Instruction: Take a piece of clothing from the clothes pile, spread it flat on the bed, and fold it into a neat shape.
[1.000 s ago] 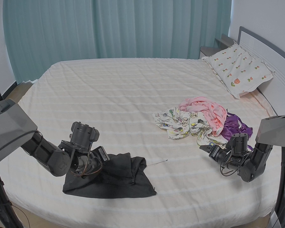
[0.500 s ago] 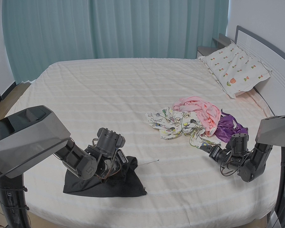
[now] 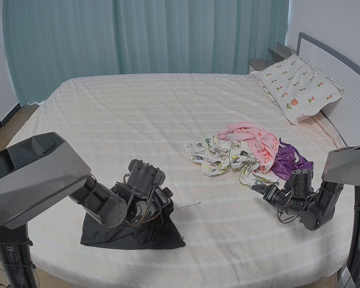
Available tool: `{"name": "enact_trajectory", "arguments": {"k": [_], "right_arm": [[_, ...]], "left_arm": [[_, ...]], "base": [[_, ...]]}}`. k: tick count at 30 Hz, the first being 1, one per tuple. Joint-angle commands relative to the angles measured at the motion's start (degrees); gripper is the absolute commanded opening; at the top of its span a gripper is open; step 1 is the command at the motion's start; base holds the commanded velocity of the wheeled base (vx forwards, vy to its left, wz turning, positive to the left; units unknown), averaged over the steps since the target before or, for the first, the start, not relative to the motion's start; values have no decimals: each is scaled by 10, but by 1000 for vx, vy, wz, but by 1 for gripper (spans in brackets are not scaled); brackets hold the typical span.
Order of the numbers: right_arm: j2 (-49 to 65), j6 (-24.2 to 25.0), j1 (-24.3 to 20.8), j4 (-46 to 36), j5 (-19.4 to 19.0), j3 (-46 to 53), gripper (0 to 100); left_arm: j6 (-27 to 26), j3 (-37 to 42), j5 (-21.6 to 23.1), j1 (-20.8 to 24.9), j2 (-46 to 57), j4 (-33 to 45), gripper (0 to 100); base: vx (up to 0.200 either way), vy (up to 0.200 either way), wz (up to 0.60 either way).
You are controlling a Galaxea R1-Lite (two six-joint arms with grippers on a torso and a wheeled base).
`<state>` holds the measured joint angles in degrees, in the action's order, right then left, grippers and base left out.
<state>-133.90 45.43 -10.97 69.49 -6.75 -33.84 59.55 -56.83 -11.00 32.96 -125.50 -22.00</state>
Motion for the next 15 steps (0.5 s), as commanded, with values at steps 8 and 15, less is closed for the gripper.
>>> {"name": "enact_trajectory", "arguments": {"k": [8,15], "right_arm": [[2,0,-4,0,1,3,100],[18,0,-27,18,2,18,100]], "left_arm": [[43,75,19,-12,104,3,100],[44,136,23,-14,140,5,100]], "base": [[-100,0,0],[-200,0,0]]}}
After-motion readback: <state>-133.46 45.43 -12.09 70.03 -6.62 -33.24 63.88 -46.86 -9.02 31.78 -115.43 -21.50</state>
